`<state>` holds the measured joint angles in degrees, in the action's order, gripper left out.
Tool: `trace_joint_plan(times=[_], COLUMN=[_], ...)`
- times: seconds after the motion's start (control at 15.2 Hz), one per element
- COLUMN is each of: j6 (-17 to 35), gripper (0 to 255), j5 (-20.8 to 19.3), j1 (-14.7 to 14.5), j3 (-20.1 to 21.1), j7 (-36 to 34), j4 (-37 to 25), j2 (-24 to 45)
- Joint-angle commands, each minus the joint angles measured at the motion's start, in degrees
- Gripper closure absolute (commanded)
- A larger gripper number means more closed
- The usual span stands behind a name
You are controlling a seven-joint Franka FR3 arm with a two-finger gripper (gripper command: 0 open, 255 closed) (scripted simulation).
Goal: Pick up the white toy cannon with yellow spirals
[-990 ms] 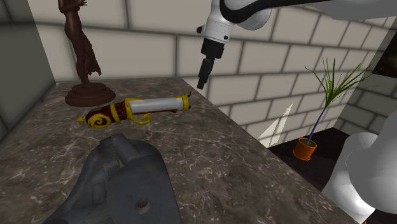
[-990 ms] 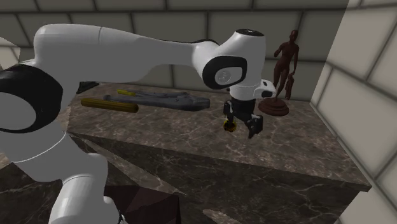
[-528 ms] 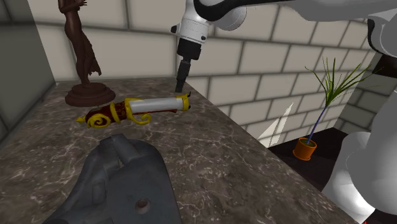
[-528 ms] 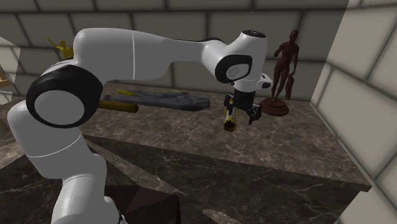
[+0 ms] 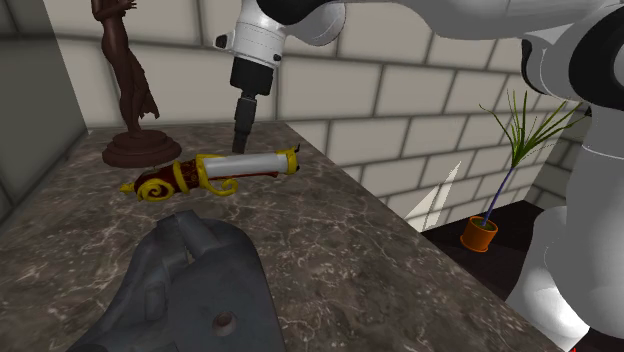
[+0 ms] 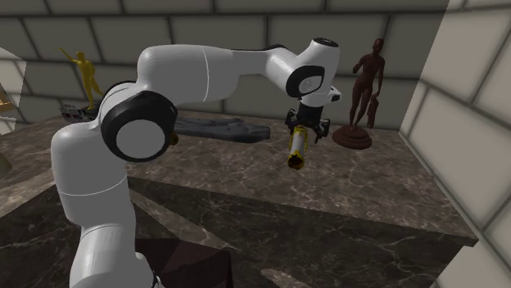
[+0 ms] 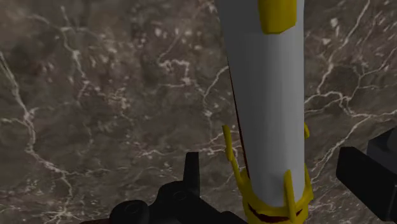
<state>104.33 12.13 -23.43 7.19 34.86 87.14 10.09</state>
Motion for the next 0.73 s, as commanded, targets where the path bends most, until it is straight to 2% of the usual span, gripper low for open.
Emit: trace_joint_plan(times=[0.0, 0.53, 0.66], j6=[-1.35, 4.38, 4.38], gripper=[0, 0, 0], j5=[0.03, 0.46, 0.46], j1=[-1.19, -1.29, -1.29], j3=[1.17, 1.3, 1.29], j7=[0.85, 2.25, 2.25], j4=[-4.72, 1.37, 1.38], j2=[3.36, 3.14, 3.13])
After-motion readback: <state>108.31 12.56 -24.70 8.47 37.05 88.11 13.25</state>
